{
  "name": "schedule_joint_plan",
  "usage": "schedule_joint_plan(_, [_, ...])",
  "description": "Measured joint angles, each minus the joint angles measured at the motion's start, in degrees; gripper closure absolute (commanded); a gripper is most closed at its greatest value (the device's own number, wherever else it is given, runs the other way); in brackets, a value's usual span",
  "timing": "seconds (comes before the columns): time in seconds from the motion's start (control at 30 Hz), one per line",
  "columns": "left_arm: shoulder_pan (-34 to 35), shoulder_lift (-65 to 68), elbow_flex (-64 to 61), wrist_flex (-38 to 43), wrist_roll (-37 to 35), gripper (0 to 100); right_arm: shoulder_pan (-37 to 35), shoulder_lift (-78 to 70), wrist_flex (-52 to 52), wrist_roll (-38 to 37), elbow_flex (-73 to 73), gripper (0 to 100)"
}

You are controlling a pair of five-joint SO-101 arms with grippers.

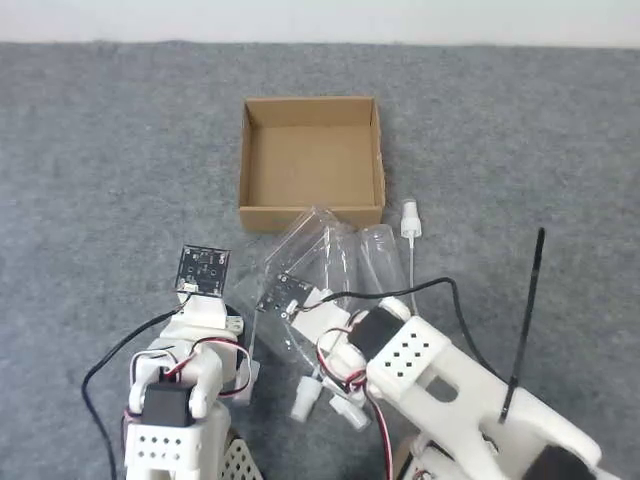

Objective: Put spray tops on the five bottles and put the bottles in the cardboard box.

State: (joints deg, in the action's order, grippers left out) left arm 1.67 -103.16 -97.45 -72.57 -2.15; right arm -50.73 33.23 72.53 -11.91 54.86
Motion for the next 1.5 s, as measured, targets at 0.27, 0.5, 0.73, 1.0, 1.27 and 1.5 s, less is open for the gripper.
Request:
schedule_joint_plan(0.27, [0.0, 0.0, 0.0, 0.0, 0.0, 99, 4.2, 0.0, -2.5, 0.1, 1.0, 82.8])
schedule_joint_plan(0.5, [0.0, 0.0, 0.0, 0.0, 0.0, 99, 4.3, 1.3, -7.9, 0.1, 5.2, 83.3])
schedule_joint_plan(0.73, [0.0, 0.0, 0.0, 0.0, 0.0, 99, 4.3, 1.3, -8.3, 0.1, 5.3, 86.8])
schedule_joint_plan(1.0, [0.1, 0.0, 0.0, 0.0, 0.0, 99, 5.2, 1.3, -7.1, -2.5, 4.9, 97.2])
schedule_joint_plan(1.27, [0.0, 0.0, 0.0, 0.0, 0.0, 99, 5.0, 0.0, -0.4, -6.1, 1.8, 97.5])
schedule_joint_plan(1.5, [0.1, 0.0, 0.0, 0.0, 0.0, 99, 13.5, 0.0, 8.8, -6.2, -6.9, 97.4])
